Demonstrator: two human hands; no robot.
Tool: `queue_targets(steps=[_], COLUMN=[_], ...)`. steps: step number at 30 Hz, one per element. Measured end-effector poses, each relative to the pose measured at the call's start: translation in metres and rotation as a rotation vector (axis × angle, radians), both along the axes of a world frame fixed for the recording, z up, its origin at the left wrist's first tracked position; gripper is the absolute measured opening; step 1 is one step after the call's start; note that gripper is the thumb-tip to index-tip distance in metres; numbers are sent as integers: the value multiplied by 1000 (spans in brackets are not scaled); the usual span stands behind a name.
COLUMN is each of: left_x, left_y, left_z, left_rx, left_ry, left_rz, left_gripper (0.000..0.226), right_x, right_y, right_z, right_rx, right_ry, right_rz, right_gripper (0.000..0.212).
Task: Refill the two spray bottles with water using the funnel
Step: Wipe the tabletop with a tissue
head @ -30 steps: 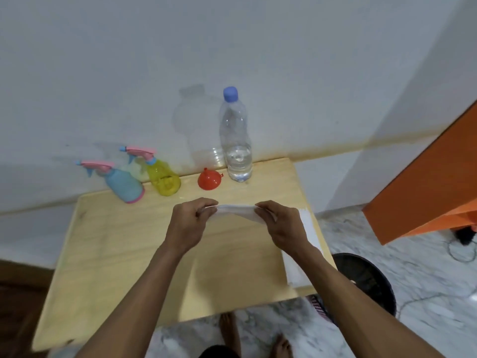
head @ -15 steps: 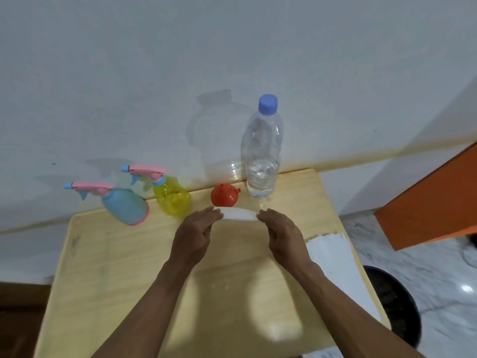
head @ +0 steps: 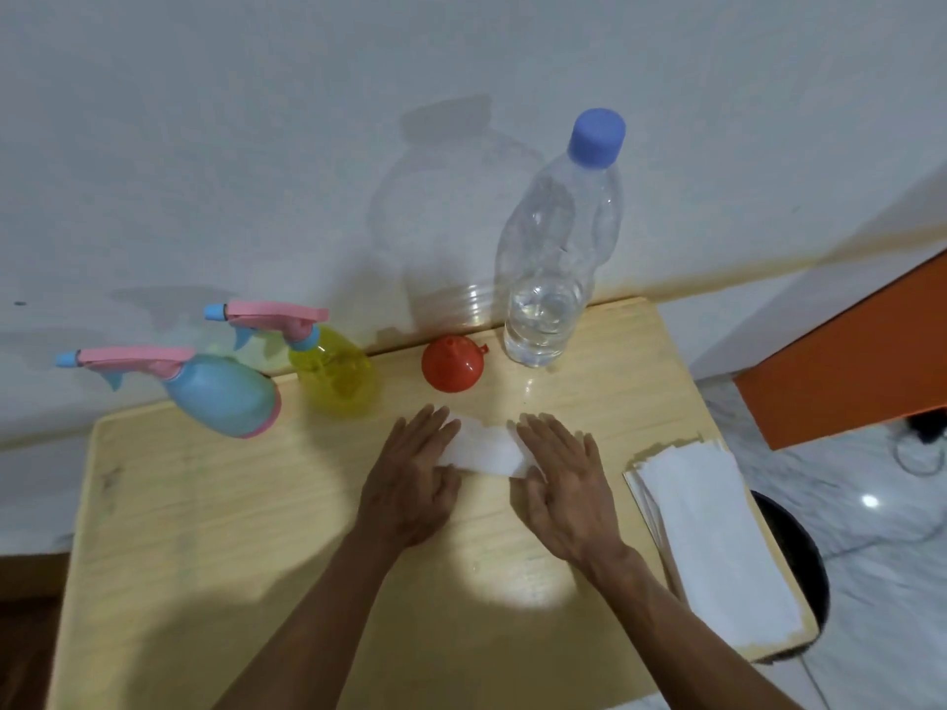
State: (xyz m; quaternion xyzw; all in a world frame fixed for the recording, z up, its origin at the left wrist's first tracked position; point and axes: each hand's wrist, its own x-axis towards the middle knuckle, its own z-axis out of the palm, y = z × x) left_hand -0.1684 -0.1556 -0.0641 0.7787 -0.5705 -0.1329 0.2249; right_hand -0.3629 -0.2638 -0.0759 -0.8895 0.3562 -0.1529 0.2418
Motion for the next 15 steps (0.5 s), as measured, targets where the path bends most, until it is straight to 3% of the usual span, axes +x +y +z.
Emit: queue_targets(steps=[5, 15], left_x=[-5, 7], left_y=[-13, -18], left_z=[-15, -41], left_rx=[54, 227], left_ry=[-111, -249], left_rz=[-83, -217], left_gripper=[49, 58], right_x=[9, 18], right_y=[13, 26], right_z=[-14, -35], right_rx=[-49, -68], right_ry=[98, 321], right_rz=[-20, -53], right_gripper=[49, 57])
